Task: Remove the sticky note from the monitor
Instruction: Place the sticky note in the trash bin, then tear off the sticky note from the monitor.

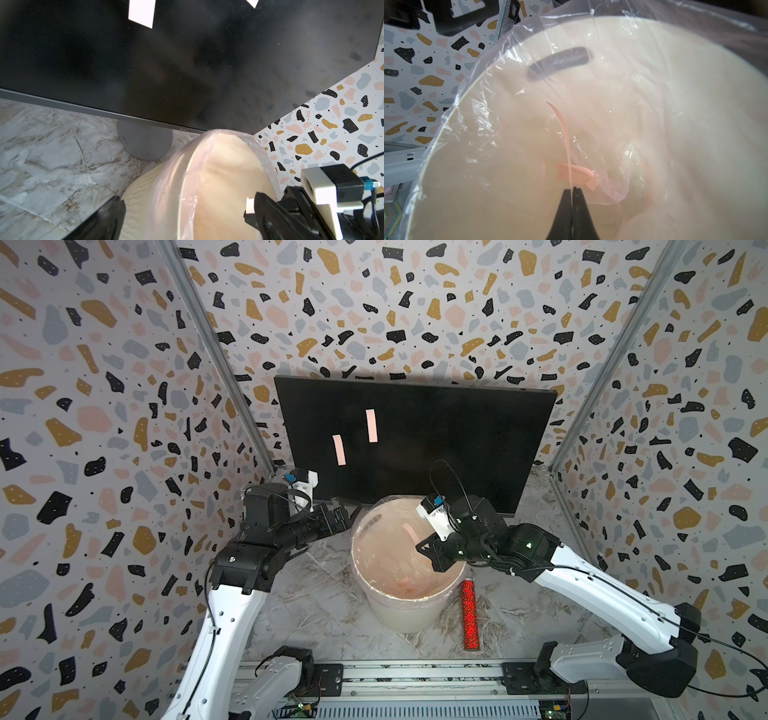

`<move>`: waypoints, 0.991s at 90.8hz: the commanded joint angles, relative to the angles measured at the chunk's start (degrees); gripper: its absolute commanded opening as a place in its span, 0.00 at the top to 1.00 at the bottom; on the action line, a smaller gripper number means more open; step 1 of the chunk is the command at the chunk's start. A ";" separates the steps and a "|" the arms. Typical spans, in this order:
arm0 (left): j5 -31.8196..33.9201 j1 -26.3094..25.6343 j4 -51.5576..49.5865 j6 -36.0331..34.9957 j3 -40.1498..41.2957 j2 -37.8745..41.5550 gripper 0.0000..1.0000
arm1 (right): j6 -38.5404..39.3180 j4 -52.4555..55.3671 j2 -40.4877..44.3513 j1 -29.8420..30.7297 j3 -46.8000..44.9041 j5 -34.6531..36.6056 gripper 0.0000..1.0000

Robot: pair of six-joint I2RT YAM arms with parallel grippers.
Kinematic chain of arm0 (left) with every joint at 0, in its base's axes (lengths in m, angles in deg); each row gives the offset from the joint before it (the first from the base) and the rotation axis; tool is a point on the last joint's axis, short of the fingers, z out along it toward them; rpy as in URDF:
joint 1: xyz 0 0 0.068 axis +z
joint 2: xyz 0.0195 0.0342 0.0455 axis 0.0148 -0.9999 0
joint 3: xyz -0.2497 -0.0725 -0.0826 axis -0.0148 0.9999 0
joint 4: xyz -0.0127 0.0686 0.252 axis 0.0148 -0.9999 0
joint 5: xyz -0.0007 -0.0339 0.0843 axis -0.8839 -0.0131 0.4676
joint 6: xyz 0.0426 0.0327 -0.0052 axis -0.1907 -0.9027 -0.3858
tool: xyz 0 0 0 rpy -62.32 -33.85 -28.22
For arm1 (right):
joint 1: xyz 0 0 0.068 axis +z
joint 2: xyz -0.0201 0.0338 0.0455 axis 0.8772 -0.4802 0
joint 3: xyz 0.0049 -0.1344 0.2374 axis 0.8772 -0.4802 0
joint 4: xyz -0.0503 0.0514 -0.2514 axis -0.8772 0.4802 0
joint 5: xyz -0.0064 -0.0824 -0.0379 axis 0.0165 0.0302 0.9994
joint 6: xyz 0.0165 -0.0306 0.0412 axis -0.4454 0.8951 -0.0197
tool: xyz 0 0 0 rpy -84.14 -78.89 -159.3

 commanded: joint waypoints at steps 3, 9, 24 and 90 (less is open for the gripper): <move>0.79 0.62 5.72 0.71 -0.83 -1.63 0.01 | -0.15 1.91 0.84 0.32 0.44 1.05 0.86; 0.30 1.40 6.75 0.48 -1.50 -2.77 0.01 | -0.07 2.41 0.80 0.32 0.61 1.11 0.81; -2.51 4.61 9.06 0.42 -2.99 -5.45 0.01 | 0.35 3.20 0.91 0.32 0.83 1.40 0.66; -26.46 15.55 59.34 30.61 4.76 -19.04 0.01 | 1.25 4.17 1.65 0.35 2.93 1.40 0.52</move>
